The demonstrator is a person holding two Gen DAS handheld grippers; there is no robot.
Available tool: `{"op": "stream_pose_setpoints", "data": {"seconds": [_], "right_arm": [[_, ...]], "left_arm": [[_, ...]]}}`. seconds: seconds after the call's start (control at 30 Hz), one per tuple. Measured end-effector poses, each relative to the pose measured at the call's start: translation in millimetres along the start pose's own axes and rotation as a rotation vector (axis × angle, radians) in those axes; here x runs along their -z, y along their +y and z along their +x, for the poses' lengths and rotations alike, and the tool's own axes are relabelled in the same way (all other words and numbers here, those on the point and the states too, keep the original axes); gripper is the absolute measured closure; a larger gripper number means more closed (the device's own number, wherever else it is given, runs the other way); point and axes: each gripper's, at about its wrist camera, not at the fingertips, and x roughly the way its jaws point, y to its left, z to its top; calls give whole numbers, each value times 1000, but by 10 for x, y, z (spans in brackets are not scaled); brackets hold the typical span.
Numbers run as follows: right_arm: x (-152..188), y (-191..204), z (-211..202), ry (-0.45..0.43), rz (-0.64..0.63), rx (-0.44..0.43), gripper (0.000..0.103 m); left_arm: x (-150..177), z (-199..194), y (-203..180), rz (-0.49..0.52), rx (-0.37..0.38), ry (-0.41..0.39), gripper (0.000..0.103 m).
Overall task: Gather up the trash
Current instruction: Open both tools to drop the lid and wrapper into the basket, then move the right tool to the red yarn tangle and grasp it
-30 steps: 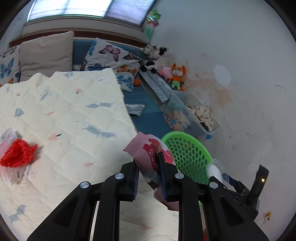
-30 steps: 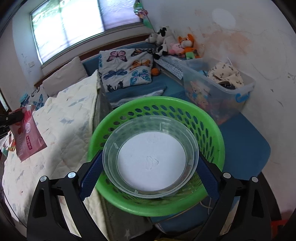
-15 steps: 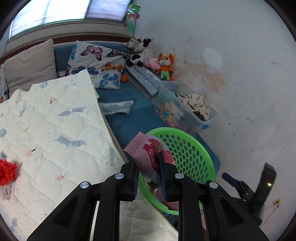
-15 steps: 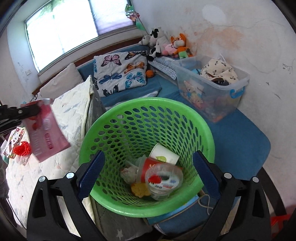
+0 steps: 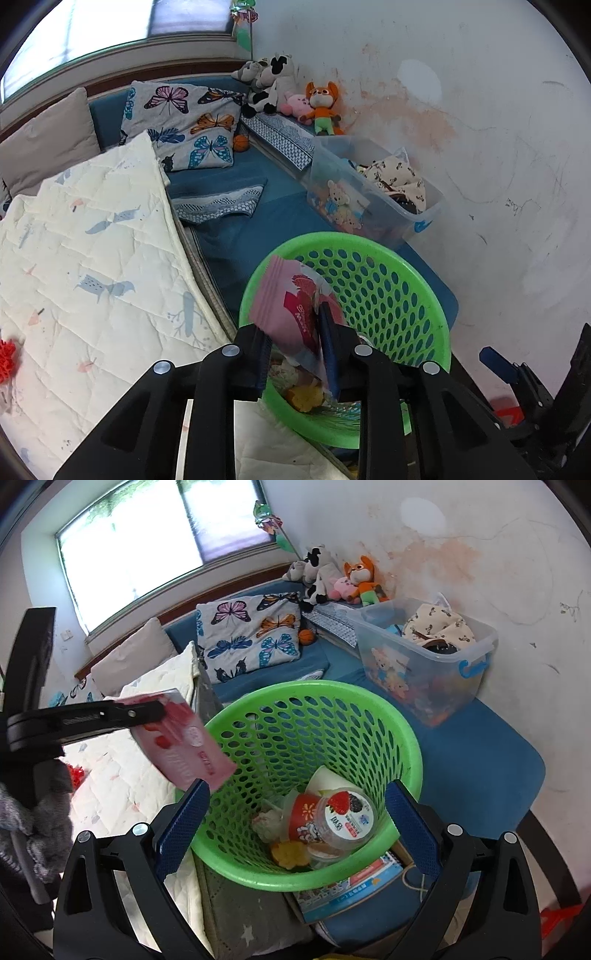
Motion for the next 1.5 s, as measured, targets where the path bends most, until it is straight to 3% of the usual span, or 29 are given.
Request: {"op": "stream_pose_setpoints", "data": {"seconds": [0.2, 0.5, 0.83, 1.13, 1.5], "right_arm": [[31, 28, 8, 4, -5, -5, 8], [80, 204, -43, 10, -27, -32, 8], [95, 626, -93, 10, -75, -95, 8], [90, 1144, -35, 23, -138, -173, 8], [121, 2018, 164, 68, -265, -281, 8]], "left_arm": [[41, 1, 39, -7, 12, -4, 54], [136, -233, 156, -5, 13, -27, 51], [384, -780, 630, -41, -70, -90, 50], [625, -1193, 1285, -89, -201, -122, 50], [897, -1724, 2270, -258, -323, -153, 50]]}}
